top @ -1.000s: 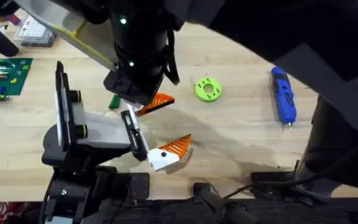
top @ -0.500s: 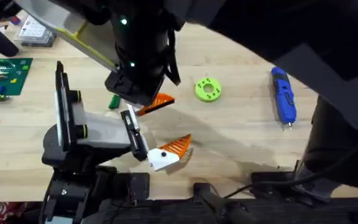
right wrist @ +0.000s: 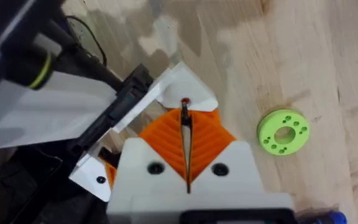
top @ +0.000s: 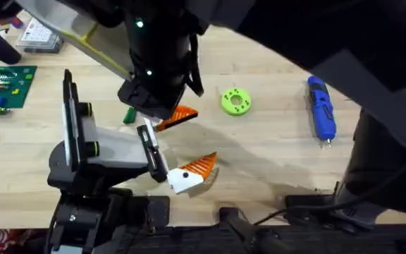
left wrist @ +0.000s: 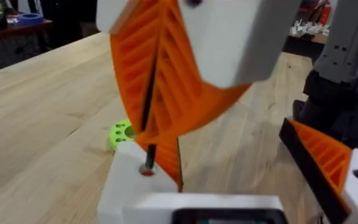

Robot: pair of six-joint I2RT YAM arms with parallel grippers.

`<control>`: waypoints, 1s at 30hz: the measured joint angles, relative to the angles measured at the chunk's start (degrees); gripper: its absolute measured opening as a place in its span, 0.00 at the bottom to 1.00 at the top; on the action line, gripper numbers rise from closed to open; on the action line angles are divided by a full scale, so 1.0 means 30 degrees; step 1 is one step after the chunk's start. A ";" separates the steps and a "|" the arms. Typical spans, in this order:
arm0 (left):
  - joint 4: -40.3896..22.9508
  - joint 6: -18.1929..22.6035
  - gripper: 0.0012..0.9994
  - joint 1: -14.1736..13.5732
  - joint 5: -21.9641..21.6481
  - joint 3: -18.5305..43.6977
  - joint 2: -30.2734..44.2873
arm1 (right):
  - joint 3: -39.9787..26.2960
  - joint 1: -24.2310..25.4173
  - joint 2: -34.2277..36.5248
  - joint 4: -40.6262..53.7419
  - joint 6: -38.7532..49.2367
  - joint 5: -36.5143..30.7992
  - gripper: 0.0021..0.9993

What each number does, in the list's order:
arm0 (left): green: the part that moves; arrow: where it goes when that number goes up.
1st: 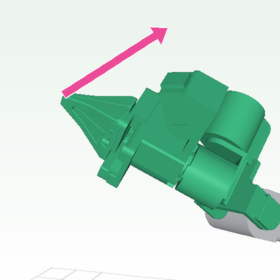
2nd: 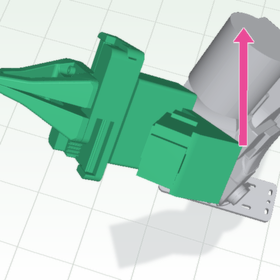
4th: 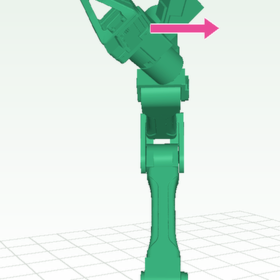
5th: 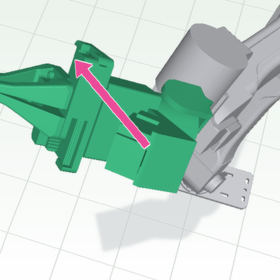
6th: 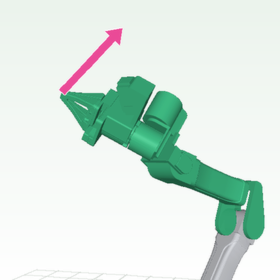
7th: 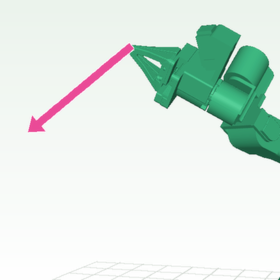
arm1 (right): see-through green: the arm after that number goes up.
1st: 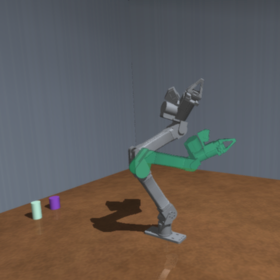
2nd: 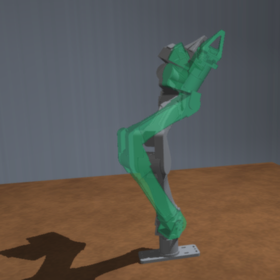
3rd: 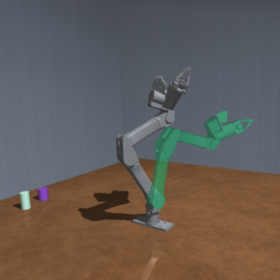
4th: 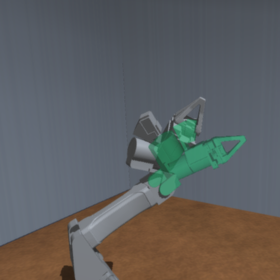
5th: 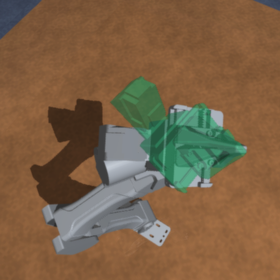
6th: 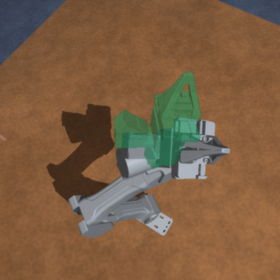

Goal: Pick up the gripper from the table and insert it into the empty holder that is missing its gripper. Then pick up a screw, insert it into the mounting hole, and use the screwdriver to tighten it. Finally, clean up the table by picking up the vegetable and placing it into the bucket.

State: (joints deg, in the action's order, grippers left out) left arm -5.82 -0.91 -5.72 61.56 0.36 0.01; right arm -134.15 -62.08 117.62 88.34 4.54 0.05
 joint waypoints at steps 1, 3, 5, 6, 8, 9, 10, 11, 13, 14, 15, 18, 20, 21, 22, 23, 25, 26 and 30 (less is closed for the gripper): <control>0.0000 0.0000 0.99 0.0000 0.0000 0.0000 0.0000 | 0.0000 0.0000 0.0000 0.0006 0.0004 0.0000 0.01; 0.0000 0.0000 0.99 0.0000 0.0000 0.0000 0.0000 | 0.0000 0.0000 0.0000 0.0006 -0.0001 0.0000 0.01; 0.0000 0.0000 0.99 0.0000 0.0000 0.0000 0.0000 | 0.0000 0.0000 0.0000 0.0023 -0.0001 0.0000 0.01; -0.0001 0.0000 0.99 0.0000 0.0000 0.0000 0.0000 | 0.0000 0.0000 0.0001 0.0042 -0.0001 0.0000 0.01; 0.0000 0.0000 0.99 0.0000 0.0000 0.0000 0.0000 | 0.0000 0.0000 0.0036 0.0140 -0.0001 0.0000 0.01; 0.0000 0.0000 0.99 0.0000 0.0000 0.0000 0.0000 | 0.0000 0.0000 0.0077 0.0196 0.0000 0.0000 0.01; 0.0000 0.0000 0.99 0.0000 0.0000 0.0000 0.0000 | 0.0000 0.0000 0.0145 0.0236 0.0005 0.0000 0.01; 0.0000 0.0000 0.99 0.0000 0.0000 0.0000 0.0000 | 0.0000 0.0000 0.0225 0.0252 0.0000 0.0000 0.01; -0.0007 0.0000 0.99 0.0000 0.0000 0.0000 0.0000 | 0.0000 0.0000 0.0398 0.0232 0.0000 0.0000 0.01; -0.0007 0.0000 0.99 0.0000 0.0000 0.0000 0.0000 | 0.0000 0.0000 0.0476 0.0206 0.0006 -0.0002 0.01; -0.0007 0.0000 0.99 0.0000 0.0000 0.0000 0.0000 | 0.0000 0.0000 0.0542 0.0197 0.0004 -0.0007 0.01; -0.0007 0.0000 0.99 0.0000 0.0001 0.0000 0.0000 | 0.0000 0.0000 0.0612 0.0196 0.0006 -0.0007 0.01; -0.0007 0.0000 0.99 0.0000 0.0000 0.0000 0.0000 | 0.0000 0.0000 0.0612 0.0195 0.0006 -0.0007 0.01; -0.0006 0.0000 0.99 0.0000 0.0000 0.0000 0.0000 | 0.0000 0.0000 0.0612 0.0195 0.0006 -0.0007 0.01; -0.0001 0.0000 0.99 0.0000 0.0000 0.0000 0.0000 | 0.0000 0.0000 0.0612 0.0195 0.0006 -0.0007 0.01; -0.0001 0.0000 0.99 0.0000 0.0000 0.0000 0.0000 | 0.0000 0.0000 0.0612 0.0197 0.0006 -0.0007 0.01; -0.0006 0.0000 0.99 0.0000 0.0000 0.0000 0.0000 | 0.0000 0.0000 0.0612 0.0195 0.0006 -0.0007 0.01; 0.0000 0.0000 0.99 0.0000 0.0000 0.0000 0.0000 | 0.0000 0.0000 0.0612 0.0195 0.0006 -0.0007 0.01; -0.0006 0.0000 0.99 0.0000 0.0000 0.0000 0.0000 | 0.0026 0.0000 0.0612 0.0125 0.0006 -0.0007 0.01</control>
State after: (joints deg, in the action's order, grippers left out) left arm -5.84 -0.91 -5.72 61.56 0.36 0.01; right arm -134.07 -62.08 119.46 88.71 4.56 0.03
